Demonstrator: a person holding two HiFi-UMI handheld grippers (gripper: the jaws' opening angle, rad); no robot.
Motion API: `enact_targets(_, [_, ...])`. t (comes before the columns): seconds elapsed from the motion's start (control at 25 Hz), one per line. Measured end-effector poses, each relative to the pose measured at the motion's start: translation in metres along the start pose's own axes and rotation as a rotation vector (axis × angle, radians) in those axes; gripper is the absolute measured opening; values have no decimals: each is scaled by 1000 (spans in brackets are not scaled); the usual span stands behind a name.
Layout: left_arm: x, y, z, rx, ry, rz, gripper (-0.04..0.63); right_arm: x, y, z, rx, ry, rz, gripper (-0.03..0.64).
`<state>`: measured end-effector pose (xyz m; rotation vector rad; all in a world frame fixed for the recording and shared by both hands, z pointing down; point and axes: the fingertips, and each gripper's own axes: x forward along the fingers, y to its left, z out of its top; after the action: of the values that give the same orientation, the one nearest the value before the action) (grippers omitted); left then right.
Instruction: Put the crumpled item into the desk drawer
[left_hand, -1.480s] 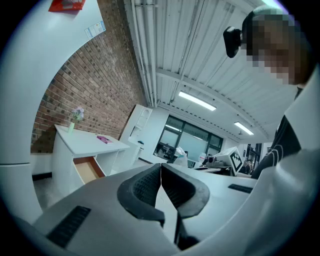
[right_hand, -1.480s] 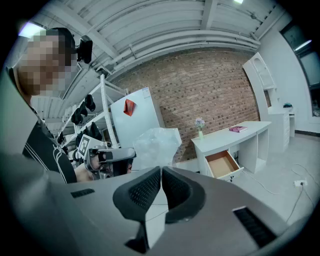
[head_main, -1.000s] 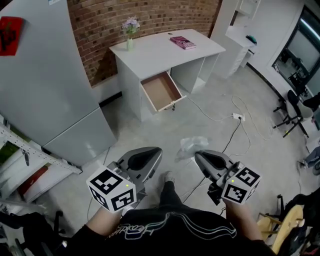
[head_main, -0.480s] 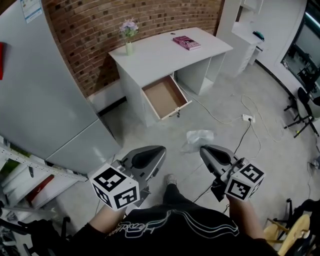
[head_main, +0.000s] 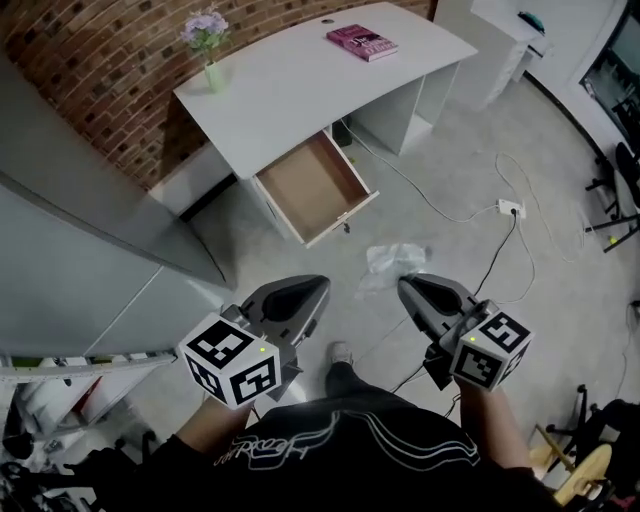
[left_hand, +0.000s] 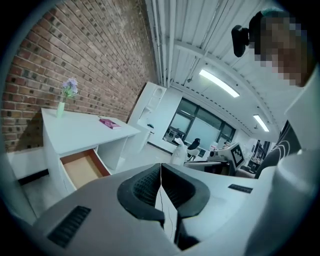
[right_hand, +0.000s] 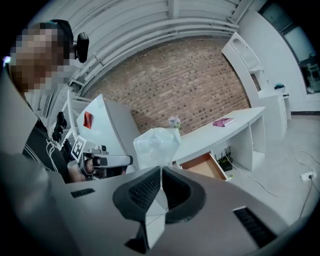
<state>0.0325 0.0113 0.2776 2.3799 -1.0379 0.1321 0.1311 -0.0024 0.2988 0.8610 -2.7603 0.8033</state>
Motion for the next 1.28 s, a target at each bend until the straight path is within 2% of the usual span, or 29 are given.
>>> enact_targets(0.16, [42,33,14,2,26,24,23,31,-51,18,-8,34,5,44])
enact_targets(0.32, [61,66,14,-28,26,74,23,56,-88,22,-3,66,7,44])
enact_targets(0.68, [74,134,5,-81,50,126,23,123,-121,19,-10,132,3,44])
enact_targets(1.0, [112,219,-2,-154,104,132,23,199,-177,19,-63,256,-57,44])
enact_targets(1.28, [141,288,-23,-242,140,163,23,274,-226,-7,-89,399,-44,44])
